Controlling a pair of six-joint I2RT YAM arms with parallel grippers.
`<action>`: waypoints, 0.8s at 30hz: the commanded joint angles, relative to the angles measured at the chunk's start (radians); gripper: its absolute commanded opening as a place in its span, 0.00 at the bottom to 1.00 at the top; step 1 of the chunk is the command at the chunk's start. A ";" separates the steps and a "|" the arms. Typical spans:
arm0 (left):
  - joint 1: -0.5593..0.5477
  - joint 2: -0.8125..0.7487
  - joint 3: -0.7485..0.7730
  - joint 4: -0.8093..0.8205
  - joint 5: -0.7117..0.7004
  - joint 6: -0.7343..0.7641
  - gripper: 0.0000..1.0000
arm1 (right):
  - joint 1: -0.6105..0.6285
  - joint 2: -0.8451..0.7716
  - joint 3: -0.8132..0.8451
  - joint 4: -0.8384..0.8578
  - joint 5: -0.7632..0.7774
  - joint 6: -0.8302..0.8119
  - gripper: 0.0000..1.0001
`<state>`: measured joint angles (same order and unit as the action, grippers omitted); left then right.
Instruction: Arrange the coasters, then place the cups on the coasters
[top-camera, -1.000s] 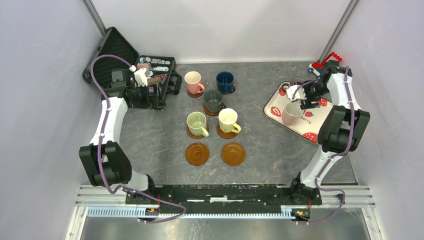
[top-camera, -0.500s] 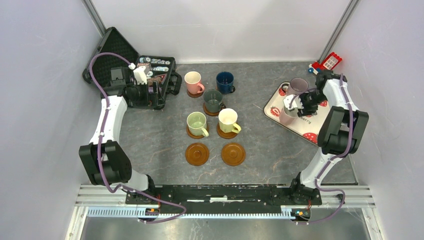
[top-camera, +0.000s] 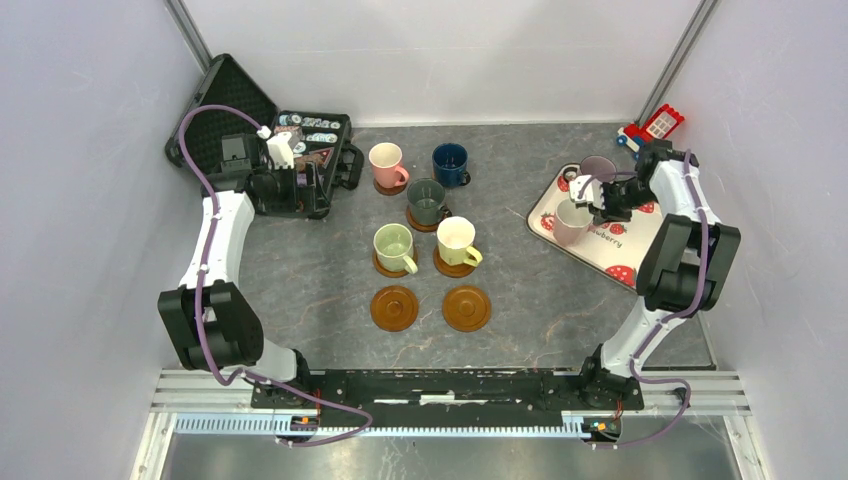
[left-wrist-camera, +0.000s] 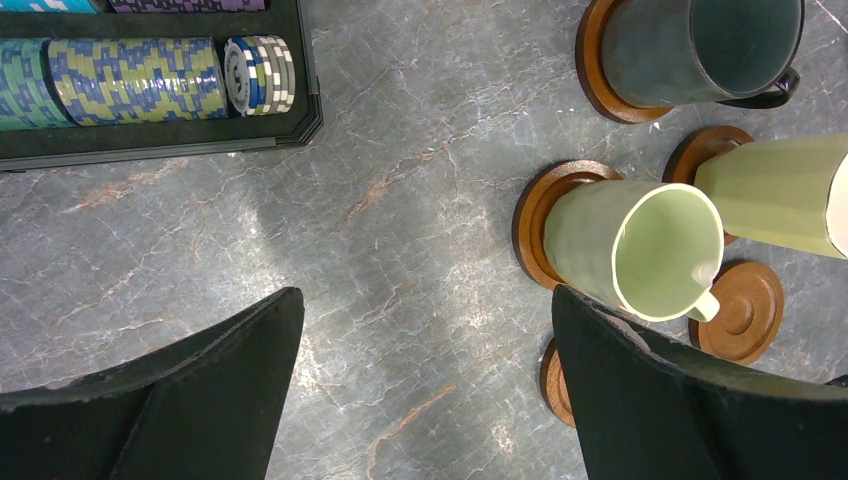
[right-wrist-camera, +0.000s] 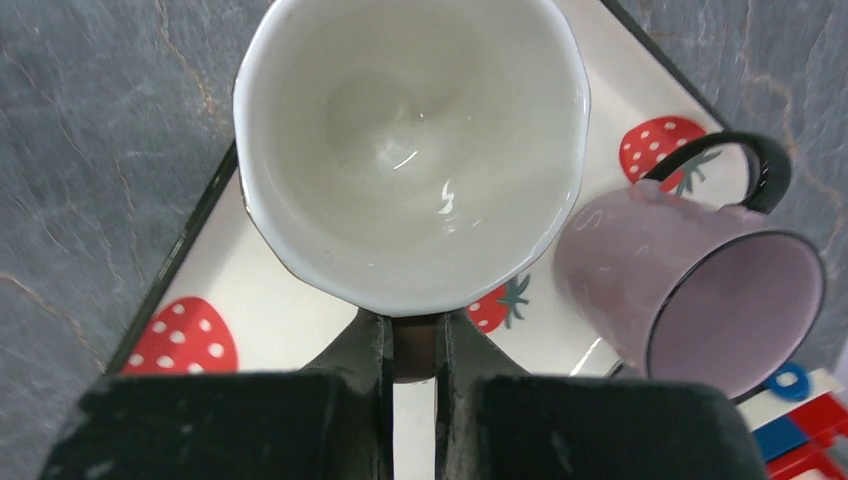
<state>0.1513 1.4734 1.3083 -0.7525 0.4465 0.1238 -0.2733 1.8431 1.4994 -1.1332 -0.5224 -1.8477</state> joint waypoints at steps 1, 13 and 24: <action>0.004 -0.027 0.020 0.027 0.000 -0.036 1.00 | -0.018 -0.080 -0.063 0.027 -0.105 0.170 0.00; 0.003 -0.040 0.031 0.031 -0.009 -0.022 1.00 | -0.055 -0.339 -0.180 0.455 -0.197 0.793 0.00; 0.004 -0.115 -0.015 0.071 -0.004 -0.064 1.00 | 0.029 -0.501 -0.148 0.677 -0.083 1.338 0.00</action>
<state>0.1513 1.4231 1.3064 -0.7441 0.4442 0.1223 -0.3008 1.4368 1.3064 -0.6044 -0.6155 -0.7380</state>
